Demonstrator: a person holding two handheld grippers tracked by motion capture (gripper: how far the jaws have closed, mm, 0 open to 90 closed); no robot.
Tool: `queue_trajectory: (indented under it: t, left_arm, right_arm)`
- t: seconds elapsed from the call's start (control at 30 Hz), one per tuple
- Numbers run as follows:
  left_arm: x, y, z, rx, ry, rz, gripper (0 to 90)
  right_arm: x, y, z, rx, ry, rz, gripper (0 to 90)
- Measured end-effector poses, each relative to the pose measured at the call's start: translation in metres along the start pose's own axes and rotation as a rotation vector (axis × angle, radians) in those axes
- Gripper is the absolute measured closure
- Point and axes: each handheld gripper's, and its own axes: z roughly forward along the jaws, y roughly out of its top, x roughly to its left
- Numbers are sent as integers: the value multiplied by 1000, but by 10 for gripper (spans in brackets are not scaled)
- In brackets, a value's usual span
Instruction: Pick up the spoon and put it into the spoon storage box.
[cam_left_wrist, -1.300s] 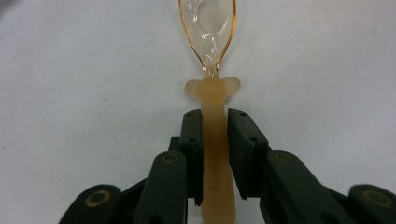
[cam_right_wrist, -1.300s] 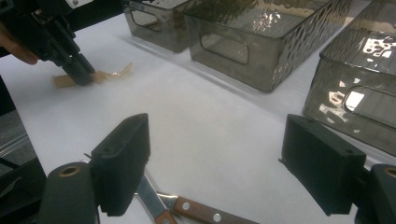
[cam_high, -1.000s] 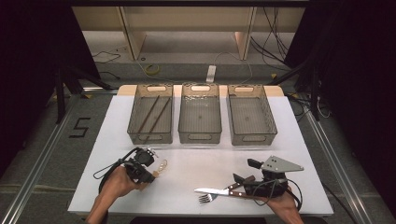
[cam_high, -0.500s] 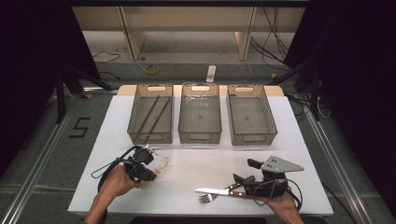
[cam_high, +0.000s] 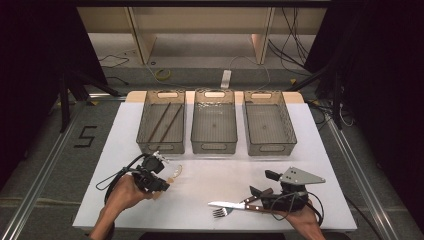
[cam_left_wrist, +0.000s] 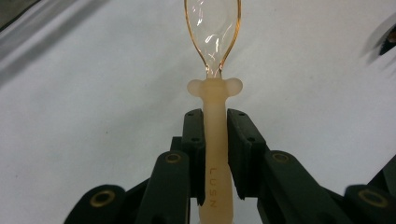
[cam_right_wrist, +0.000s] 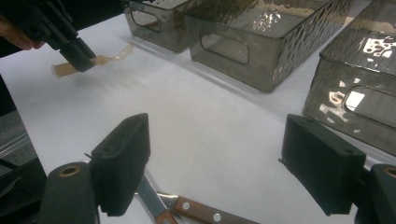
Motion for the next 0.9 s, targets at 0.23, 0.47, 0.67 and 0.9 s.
queue_trajectory:
  t: [0.23, 0.47, 0.67, 0.9]
  left_arm:
    - [-3, 5, -3, -27, -28, 8, 772]
    - [-6, 17, -7, -66, -31, 24, 772]
    - [-8, 33, -12, -98, -44, 40, 772]
    - [-10, 49, -16, -139, -31, 58, 772]
  right_arm:
    - [0, 0, 0, -1, 1, 1, 244]
    - [0, 0, 0, 0, 3, 2, 244]
    - [0, 0, 1, 1, 3, 3, 244]
    - [-1, -1, 1, 2, 2, 8, 244]
